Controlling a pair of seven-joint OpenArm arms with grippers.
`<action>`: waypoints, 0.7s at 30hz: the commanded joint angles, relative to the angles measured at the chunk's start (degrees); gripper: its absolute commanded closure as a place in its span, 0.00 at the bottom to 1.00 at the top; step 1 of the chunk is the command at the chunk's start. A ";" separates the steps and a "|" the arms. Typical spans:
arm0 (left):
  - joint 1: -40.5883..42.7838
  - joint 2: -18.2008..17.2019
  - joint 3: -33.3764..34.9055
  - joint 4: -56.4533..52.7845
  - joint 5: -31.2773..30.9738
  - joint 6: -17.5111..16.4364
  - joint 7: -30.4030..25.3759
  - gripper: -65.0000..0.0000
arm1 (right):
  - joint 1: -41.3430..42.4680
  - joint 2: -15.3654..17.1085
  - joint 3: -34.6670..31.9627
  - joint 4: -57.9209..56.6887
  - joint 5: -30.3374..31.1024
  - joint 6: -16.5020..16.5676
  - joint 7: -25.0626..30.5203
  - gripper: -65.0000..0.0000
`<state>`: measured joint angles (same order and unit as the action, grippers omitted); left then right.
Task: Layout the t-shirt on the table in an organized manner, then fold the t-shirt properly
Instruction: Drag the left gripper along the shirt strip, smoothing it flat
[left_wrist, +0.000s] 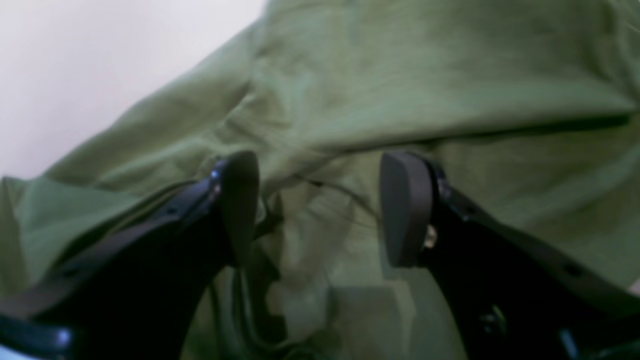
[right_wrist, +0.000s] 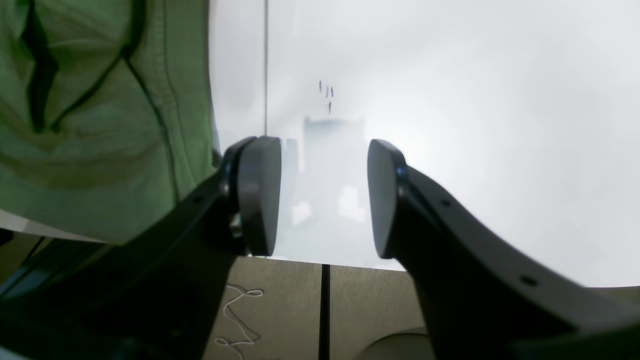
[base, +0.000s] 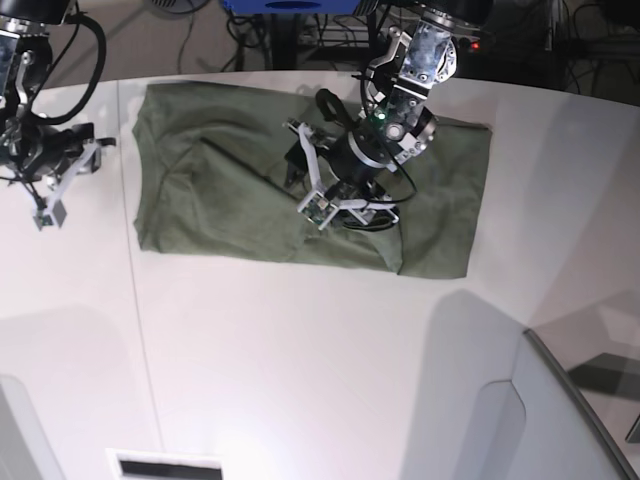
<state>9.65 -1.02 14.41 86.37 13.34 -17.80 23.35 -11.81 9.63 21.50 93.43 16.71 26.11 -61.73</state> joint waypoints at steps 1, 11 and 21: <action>0.33 0.18 -1.71 3.79 -0.38 0.97 -1.60 0.45 | 0.52 0.97 0.35 1.03 0.48 0.13 0.42 0.58; 3.93 0.09 -17.80 4.49 -0.20 10.02 -1.60 1.00 | 0.96 0.79 0.17 0.86 0.39 0.13 0.42 0.58; -1.08 0.44 -18.59 -3.95 -0.64 10.02 -1.86 1.00 | 1.84 0.70 0.17 0.51 0.39 0.13 0.42 0.58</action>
<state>9.41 -0.45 -4.08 81.36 12.86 -8.14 22.76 -10.50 9.58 21.47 93.25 16.53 26.11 -61.73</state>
